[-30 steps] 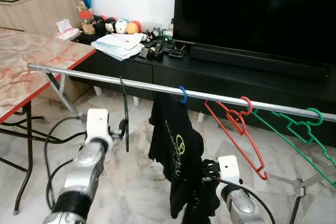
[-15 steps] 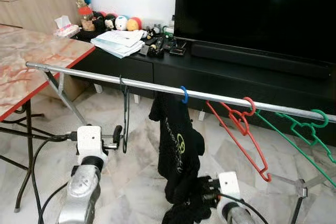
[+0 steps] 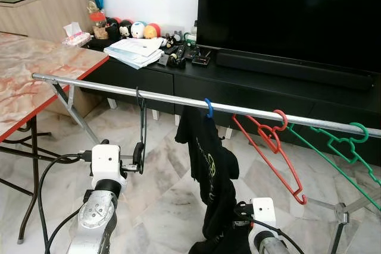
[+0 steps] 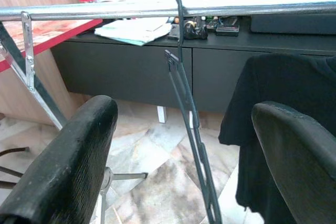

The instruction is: Hang hanger

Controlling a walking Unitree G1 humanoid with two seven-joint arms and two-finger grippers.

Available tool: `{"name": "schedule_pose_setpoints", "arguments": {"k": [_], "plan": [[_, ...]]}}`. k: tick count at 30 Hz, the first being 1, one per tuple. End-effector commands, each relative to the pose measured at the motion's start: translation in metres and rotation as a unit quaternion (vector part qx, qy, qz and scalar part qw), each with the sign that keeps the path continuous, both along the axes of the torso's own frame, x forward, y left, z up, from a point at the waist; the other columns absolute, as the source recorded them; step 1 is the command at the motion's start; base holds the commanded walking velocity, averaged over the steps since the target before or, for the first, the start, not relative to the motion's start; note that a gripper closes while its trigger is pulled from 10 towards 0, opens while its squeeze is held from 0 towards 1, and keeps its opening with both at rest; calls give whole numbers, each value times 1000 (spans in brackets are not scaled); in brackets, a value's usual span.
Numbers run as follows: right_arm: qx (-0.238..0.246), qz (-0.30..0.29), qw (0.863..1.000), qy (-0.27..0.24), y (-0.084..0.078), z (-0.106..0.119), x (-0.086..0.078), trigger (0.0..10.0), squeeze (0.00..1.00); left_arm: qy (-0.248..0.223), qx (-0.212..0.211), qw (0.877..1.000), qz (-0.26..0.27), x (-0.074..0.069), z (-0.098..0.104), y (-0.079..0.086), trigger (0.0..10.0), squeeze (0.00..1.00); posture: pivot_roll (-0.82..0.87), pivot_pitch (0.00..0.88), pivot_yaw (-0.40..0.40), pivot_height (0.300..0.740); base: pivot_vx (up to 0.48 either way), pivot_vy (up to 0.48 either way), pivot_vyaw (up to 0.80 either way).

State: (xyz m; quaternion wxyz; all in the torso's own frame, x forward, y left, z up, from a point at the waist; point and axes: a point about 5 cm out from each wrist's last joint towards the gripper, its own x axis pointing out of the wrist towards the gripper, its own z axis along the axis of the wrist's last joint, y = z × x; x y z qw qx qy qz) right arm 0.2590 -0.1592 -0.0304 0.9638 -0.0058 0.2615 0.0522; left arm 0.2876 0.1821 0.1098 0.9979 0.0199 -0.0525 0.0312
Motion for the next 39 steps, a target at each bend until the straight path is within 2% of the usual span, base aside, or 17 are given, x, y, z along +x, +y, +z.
{"name": "schedule_pose_setpoints", "arguments": {"k": [1, 28, 39], "plan": [[7, -5, 1000, -12, 1, 3, 3, 10000, 0, 0, 8, 1000, -4, 0, 3, 0, 10000, 0, 24, 29, 47, 740, 251, 0, 0], [17, -6, 1000, -13, 1, 3, 4, 10000, 0, -5, 12, 1000, -7, -1, 6, -2, 10000, 0, 27, 55, 45, 740, 304, 0, 0], [18, -4, 1000, -6, 2, 2, 2, 10000, 0, 16, 15, 999, -28, -7, 5, -8, 10000, 0, 31, 69, 45, 740, 0, 0, 0]]}}
